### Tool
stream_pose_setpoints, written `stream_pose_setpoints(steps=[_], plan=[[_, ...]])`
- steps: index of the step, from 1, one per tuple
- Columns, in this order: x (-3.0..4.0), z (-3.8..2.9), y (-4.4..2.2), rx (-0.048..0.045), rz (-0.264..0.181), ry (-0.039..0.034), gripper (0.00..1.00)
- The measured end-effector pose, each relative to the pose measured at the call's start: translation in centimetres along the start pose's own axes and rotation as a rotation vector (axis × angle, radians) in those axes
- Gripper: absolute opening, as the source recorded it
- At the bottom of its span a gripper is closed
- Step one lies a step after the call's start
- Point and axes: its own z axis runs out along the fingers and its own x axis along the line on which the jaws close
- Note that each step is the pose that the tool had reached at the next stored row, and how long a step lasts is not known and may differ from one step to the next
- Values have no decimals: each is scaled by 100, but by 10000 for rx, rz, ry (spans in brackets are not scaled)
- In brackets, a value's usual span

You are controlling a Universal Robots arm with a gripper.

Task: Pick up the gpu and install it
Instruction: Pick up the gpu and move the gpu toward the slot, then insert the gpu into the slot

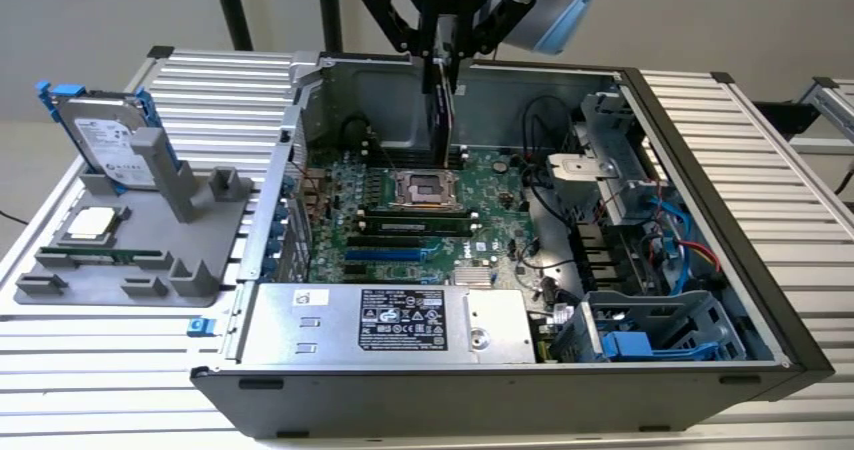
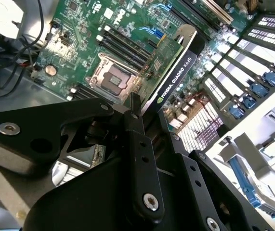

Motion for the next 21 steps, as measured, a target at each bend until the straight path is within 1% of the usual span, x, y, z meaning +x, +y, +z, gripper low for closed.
stream_pose_setpoints(steps=[21], plan=[[0,0,0,-10,-659,38,0]])
